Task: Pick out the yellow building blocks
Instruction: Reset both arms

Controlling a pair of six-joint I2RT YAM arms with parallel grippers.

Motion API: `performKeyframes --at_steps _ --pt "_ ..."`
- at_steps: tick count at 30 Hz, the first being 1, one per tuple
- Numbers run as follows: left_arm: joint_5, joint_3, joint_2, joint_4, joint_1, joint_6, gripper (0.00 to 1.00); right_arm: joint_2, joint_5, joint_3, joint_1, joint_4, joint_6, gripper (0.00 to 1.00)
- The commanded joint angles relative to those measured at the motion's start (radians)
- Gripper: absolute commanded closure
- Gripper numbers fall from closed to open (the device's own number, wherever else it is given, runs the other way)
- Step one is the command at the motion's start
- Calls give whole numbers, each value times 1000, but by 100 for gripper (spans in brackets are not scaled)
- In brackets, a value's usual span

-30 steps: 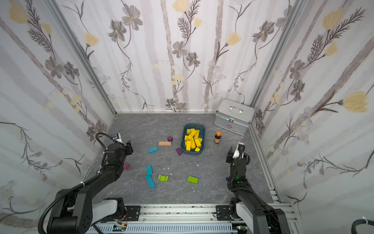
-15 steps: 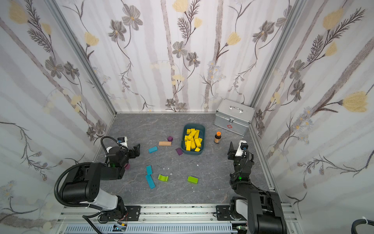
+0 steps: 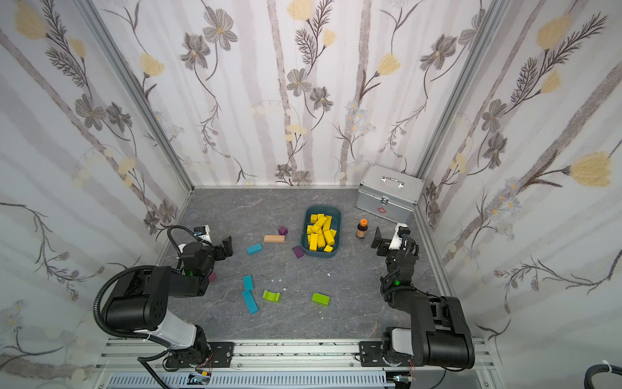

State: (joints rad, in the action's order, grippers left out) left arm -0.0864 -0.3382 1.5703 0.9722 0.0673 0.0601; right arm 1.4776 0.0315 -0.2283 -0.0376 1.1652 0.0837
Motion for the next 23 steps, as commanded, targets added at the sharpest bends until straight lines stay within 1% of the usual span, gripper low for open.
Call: performKeyframes --at_steps 1,5,7,13,23 --pt "13 -7 0 30 0 9 0 1 19 -5 2 4 -5 0" --pt "7 -9 1 26 -1 6 0 0 21 -5 2 5 -5 0" --pt "-22 -17 3 14 -1 -7 0 0 21 -5 2 5 -6 0" --pt "-57 -30 1 -14 -3 -26 0 0 21 -5 2 5 -4 0" --pt "-10 -45 0 -42 -24 -36 0 0 22 -5 3 5 -5 0"
